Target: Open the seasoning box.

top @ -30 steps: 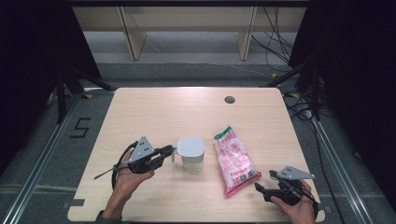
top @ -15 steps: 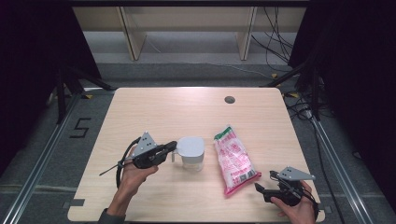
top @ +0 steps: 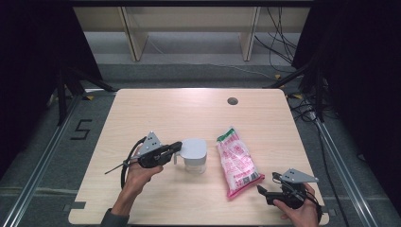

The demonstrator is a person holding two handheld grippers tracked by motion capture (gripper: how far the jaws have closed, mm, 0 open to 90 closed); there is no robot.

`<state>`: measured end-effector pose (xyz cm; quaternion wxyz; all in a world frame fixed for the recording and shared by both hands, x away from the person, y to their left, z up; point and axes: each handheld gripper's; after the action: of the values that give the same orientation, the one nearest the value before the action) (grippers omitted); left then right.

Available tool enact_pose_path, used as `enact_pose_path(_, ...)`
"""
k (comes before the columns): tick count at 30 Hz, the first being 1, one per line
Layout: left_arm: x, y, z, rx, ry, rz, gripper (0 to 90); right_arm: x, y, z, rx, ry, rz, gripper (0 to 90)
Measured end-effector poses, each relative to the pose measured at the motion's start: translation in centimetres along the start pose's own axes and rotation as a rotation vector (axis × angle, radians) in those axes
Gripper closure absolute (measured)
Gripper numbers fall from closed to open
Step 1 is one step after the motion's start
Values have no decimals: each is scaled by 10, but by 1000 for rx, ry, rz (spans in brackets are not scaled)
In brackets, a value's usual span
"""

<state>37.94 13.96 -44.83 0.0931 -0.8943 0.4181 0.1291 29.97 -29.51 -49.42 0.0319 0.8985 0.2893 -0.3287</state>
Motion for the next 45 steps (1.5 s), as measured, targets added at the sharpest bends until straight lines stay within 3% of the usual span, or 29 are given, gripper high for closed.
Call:
enact_pose_path(1,0,0,0,0,1,2,872,-1,-3,0,31,5,-11,209)
enact_pose_path(2,0,-1,0,1,-3,1,872,-1,-1,-1,4,17,2,204)
enact_pose_path(3,0,-1,1,-6,0,2,872,-1,-3,-1,26,25,20,189)
enact_pose_path(4,-1,-1,1,-6,-2,-2,872,-2,-1,-3,1,48,19,177)
enact_pose_path(5,-1,-1,1,5,-8,-1,872,-3,-4,-3,30,54,31,168)
enact_pose_path(6,0,0,1,-7,1,-1,872,-4,-2,-5,7,83,33,160)
enact_pose_path(7,0,-2,1,6,-2,6,872,-5,-4,-6,28,102,36,156)
enact_pose_path(8,0,-1,2,-10,1,1,871,-5,-5,-8,35,122,23,155)
enact_pose_path(10,-1,-2,2,-12,7,8,871,-5,-7,-12,-5,152,21,162)
enact_pose_path(11,-1,-2,2,-20,7,5,871,-5,-12,-14,15,147,13,170)
enact_pose_path(13,0,-2,3,-27,11,4,867,-2,-16,-19,2,152,-2,212)
enact_pose_path(15,0,-2,3,-30,14,4,866,1,-21,-26,-45,156,-24,261)
enact_pose_path(16,0,-2,3,-32,20,9,864,4,-27,-29,-31,152,-41,296)
enact_pose_path(18,0,-3,3,-30,15,8,864,11,-33,-36,-100,157,-67,378)
enact_pose_path(19,-1,-3,3,-30,16,9,864,15,-39,-38,-95,147,-88,408)
enact_pose_path(21,-1,-3,3,-31,14,7,864,22,-44,-47,-180,156,-97,467)
enact_pose_path(23,-1,-3,3,-22,18,6,864,29,-54,-55,-156,171,-115,500)
enact_pose_path(25,-1,-3,3,-20,17,7,864,37,-57,-64,-195,197,-133,552)
enact_pose_path(29,-2,-3,4,-24,15,4,864,51,-66,-77,-203,185,-152,612)
enact_pose_path(33,-2,-3,4,-29,15,5,863,63,-74,-84,-179,173,-179,712)
enact_pose_path(34,-2,-3,4,-27,14,4,863,65,-73,-86,-215,172,-189,754)
enact_pose_path(37,-2,-3,4,-26,14,4,863,69,-81,-91,-242,159,-204,836)
enact_pose_path(39,-2,-3,4,-29,15,4,863,71,-85,-95,-289,150,-207,866)
enact_pose_path(41,-2,-3,5,-29,14,3,863,74,-88,-96,-266,143,-202,886)
enact_pose_path(43,-3,-4,5,-24,14,8,861,79,-88,-98,-294,133,-211,891)
enact_pose_path(45,-3,-4,5,-29,14,9,861,82,-88,-100,-282,126,-210,891)
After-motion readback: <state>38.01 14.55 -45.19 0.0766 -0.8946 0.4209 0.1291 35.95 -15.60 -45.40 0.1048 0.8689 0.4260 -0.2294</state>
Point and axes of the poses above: each handheld gripper's, and its own axes: x roughly forward along the jaws, z roughly out of its underside, y roughly to its right, and after that the axes turned 5 degrees about x, right-handed
